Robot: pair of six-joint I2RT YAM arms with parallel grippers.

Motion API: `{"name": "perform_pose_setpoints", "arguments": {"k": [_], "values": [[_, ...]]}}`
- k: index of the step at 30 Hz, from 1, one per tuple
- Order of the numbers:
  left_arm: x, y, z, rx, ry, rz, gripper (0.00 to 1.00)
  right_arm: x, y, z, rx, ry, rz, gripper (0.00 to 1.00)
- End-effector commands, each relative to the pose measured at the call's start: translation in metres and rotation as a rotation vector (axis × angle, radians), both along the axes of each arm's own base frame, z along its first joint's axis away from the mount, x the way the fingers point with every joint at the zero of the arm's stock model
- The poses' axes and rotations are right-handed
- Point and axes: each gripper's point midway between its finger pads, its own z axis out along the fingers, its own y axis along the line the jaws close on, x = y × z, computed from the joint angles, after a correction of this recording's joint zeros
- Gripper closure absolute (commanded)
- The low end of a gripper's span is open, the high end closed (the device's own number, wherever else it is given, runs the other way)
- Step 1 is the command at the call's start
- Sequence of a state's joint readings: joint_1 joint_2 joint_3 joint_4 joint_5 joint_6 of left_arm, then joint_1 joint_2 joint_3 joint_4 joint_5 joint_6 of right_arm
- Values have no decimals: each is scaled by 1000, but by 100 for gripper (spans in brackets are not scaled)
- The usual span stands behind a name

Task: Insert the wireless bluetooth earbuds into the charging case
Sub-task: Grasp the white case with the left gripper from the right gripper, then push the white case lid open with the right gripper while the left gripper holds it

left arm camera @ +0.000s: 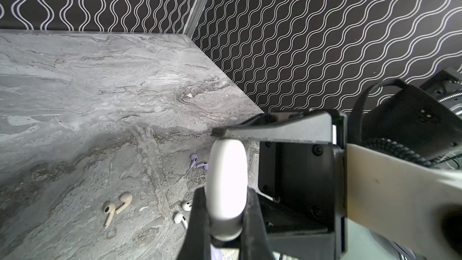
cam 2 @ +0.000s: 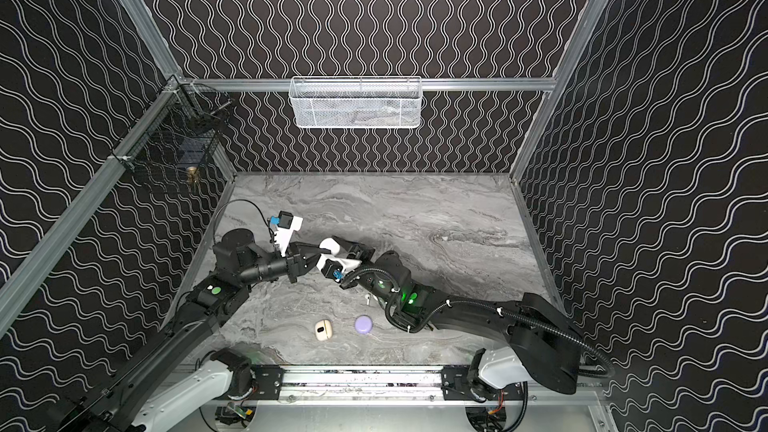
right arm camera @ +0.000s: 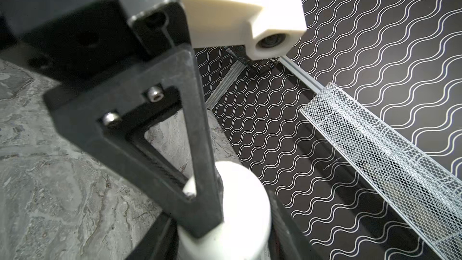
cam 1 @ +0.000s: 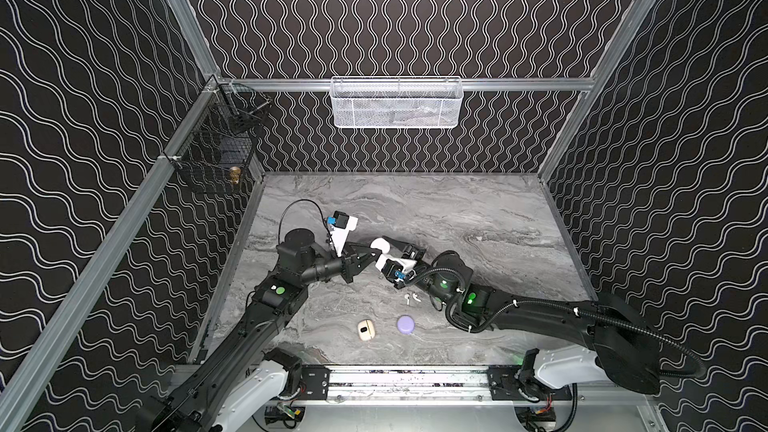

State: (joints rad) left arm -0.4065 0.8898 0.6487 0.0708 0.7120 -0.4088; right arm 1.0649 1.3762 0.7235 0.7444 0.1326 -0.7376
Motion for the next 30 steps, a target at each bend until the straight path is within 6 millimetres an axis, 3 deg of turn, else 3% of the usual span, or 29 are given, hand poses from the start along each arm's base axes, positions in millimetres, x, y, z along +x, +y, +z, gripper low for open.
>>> {"name": "perform_pose_setpoints", "arguments": {"k": [1,5,9,15,21,30], "values": [[9,2,2,9,-88,34,100,-13,-2,23,91,-18,60,21],[19,9,-3,78,-191,88,100,-20,-20,23,126,25,50,13],[16,11,-10,158,-366,61,100,-36,-48,25,204,46,77,11],[5,11,-25,219,-420,-2,100,-48,-80,25,302,139,166,29],[-18,3,-16,128,-462,-98,100,-54,-69,22,298,195,263,39],[-40,0,-6,69,-516,-173,100,-45,-43,17,278,242,309,39]]}}
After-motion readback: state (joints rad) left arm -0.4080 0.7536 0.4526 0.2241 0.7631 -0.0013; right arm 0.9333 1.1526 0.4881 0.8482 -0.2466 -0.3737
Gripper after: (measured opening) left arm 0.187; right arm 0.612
